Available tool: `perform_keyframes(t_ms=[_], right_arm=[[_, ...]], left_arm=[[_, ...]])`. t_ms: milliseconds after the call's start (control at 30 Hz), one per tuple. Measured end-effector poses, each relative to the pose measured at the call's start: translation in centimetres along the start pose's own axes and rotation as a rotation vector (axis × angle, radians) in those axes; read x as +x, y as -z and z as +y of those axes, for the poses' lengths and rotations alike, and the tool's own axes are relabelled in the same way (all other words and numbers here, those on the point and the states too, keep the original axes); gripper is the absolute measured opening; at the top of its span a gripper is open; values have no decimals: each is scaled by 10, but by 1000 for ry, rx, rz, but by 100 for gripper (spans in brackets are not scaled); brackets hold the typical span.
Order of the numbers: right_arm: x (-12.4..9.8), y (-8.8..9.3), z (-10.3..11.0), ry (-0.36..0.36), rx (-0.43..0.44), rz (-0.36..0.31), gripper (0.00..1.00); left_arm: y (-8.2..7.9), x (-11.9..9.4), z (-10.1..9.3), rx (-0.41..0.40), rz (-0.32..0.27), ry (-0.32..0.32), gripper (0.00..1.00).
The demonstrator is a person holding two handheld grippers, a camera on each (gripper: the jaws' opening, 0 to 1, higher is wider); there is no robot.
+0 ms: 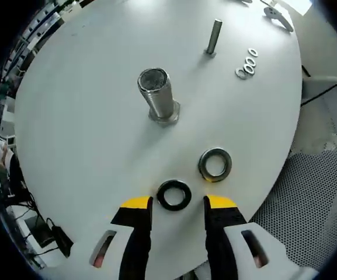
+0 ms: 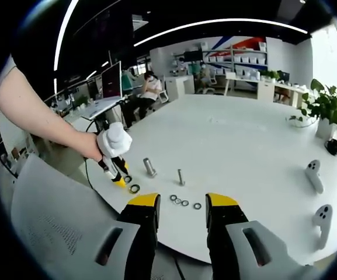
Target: Place the washer onto the threaded stud by aligning its center hole with the stud, sliding it down to the base, and recovering from edge contact or off-axis alignment until the washer reaches the visible bottom stop.
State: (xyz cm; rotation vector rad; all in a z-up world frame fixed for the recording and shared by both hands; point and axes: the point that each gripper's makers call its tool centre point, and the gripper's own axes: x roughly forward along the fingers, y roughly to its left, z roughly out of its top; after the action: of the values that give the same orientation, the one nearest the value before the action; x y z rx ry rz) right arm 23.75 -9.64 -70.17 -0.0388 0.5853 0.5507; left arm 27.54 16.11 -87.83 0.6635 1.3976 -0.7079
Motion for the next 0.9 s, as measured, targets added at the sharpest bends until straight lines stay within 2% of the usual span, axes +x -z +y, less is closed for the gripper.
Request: perform_keyframes(t_ms=[167,367,467,633,767,867,900], right_arm=[[0,0,0,1,4,-2,33],[0,0,0,1,4,-3,33],[0,0,-1,1,2,-3,33],[0,0,-1,3,2,-2,33],[-1,0,-1,7,2,0,33],[0,1,-1,7,-1,4,33],[0,1,-1,6,-1,3,33]], left_arm=[[1,-1,5,-44,-26,-1,29],[0,-1,4,-38,-48,-7,27],[-3,0,2,26,-44,-5,25],[-4,1,4,25,-41,0,22],[-4,1,3,56,-25,10,22],[-2,1,3,135,9,23,23],[-3,1,2,134,15,23,23]])
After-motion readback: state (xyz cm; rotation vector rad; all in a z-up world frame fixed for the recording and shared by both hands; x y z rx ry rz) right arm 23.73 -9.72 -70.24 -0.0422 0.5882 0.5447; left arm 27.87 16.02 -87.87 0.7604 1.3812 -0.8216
